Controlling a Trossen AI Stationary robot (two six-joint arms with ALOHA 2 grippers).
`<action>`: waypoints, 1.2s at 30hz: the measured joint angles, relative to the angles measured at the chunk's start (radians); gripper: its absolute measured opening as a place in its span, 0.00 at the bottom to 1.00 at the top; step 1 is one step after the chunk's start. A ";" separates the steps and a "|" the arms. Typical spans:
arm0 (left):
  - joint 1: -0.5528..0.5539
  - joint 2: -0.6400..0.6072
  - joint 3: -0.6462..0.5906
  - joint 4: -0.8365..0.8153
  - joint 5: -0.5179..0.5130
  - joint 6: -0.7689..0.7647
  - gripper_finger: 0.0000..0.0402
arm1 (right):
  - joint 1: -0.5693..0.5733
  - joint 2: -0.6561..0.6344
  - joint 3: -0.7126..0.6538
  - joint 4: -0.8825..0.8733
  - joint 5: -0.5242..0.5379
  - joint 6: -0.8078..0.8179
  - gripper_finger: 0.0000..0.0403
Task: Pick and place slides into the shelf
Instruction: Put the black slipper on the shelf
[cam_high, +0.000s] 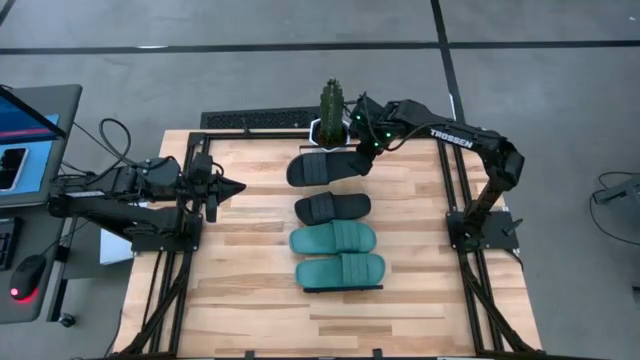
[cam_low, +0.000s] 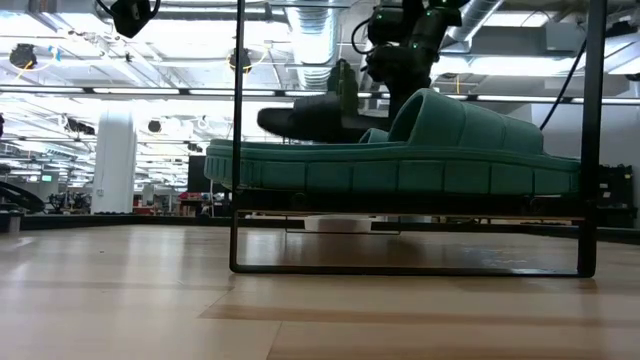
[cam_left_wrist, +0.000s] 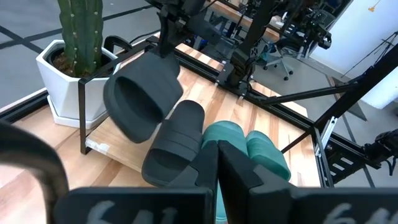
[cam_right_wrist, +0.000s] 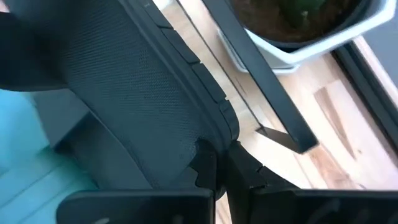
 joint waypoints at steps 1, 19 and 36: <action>0.000 0.000 0.000 0.000 0.000 -0.002 0.00 | 0.000 0.000 0.000 -0.003 0.011 0.000 0.00; 0.000 0.000 0.000 0.000 0.000 -0.003 0.00 | 0.026 -0.002 -0.023 -0.018 0.125 -0.003 0.00; 0.000 0.000 0.000 0.000 0.000 -0.005 0.00 | 0.049 -0.002 -0.023 -0.035 0.189 0.031 0.00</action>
